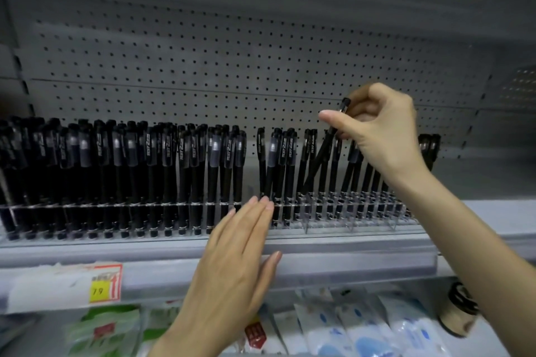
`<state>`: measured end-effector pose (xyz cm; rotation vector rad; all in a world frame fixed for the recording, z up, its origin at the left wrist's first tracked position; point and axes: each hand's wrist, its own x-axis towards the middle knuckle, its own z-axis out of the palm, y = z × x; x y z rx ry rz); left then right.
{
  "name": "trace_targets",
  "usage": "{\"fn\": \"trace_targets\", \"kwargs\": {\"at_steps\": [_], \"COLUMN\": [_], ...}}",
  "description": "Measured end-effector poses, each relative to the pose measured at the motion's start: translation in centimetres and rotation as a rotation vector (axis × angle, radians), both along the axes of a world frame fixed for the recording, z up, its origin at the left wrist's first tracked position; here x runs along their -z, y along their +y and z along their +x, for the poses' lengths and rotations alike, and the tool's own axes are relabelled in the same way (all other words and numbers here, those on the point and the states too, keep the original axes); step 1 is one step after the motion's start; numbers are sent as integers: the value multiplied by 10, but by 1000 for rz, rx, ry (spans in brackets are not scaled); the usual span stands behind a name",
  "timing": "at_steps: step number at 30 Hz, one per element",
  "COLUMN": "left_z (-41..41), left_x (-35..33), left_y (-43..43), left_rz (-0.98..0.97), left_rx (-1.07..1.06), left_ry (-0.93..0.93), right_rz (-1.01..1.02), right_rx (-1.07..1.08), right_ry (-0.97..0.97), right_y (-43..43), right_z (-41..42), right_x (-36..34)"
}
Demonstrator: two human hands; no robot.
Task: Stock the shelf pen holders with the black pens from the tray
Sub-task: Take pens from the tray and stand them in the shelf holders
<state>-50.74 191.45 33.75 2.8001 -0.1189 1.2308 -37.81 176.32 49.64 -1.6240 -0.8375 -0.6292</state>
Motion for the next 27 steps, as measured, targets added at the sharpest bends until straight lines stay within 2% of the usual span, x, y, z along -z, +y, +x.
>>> {"fn": "trace_targets", "kwargs": {"at_steps": [7,20,27], "left_z": [-2,7,7], "left_x": [0,7,7], "left_y": [-1,4,6], "left_rz": [-16,2,10], "left_rx": [14,38,49], "left_ry": [10,-77,-68], "right_rz": [-127,-308,-279], "right_rx": [18,119,126], "right_ry": [-33,-389,-390], "right_y": [4,13,3], "right_z": [-1,5,5], "right_x": [15,38,44]}}
